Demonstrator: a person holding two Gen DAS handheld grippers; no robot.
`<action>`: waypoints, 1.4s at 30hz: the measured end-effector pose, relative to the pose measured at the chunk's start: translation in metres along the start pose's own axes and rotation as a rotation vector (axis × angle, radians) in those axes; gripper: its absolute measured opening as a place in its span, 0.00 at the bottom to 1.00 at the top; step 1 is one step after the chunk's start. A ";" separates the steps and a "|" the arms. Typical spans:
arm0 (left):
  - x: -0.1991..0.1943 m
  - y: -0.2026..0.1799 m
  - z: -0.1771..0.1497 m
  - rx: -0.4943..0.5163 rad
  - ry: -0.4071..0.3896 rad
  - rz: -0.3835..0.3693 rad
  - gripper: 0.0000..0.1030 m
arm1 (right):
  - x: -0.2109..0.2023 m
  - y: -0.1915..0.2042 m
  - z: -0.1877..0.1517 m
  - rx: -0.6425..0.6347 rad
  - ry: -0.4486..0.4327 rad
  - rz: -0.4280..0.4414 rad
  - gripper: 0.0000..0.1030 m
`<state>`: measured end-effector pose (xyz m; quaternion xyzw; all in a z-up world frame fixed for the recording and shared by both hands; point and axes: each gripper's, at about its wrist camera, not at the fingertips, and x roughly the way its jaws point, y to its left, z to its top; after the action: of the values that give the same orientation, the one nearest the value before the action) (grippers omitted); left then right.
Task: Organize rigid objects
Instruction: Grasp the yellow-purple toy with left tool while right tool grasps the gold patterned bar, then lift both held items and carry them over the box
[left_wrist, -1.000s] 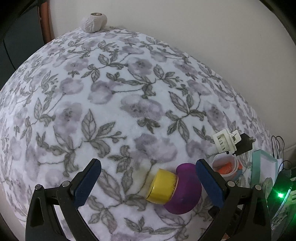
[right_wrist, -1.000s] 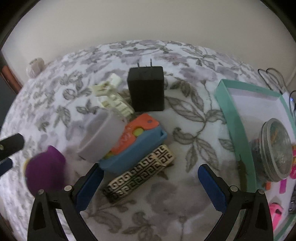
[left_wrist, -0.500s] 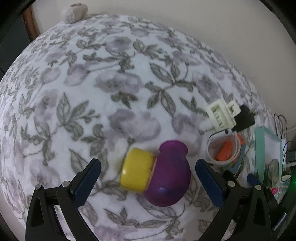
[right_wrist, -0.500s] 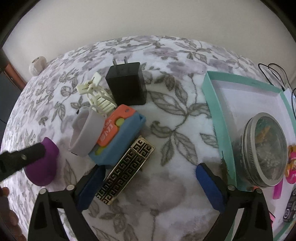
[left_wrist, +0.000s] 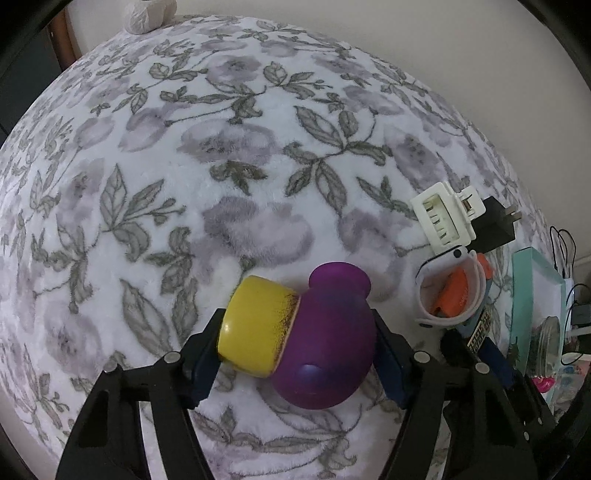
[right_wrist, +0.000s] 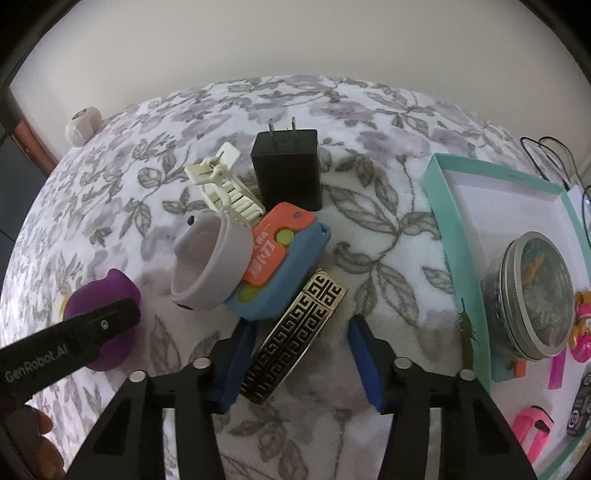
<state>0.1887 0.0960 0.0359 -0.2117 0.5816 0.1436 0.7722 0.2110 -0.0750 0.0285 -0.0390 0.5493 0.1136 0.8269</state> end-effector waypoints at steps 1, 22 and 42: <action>0.000 0.001 0.000 -0.002 -0.003 0.004 0.71 | 0.000 0.001 0.000 0.003 -0.004 -0.007 0.50; -0.002 -0.003 0.000 -0.006 -0.030 -0.002 0.70 | -0.009 -0.047 0.003 0.112 0.050 0.176 0.21; -0.112 -0.053 0.000 0.094 -0.286 -0.208 0.70 | -0.122 -0.102 0.021 0.174 -0.233 0.196 0.21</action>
<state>0.1812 0.0529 0.1520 -0.2118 0.4470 0.0640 0.8667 0.2079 -0.1876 0.1429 0.0998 0.4588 0.1495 0.8702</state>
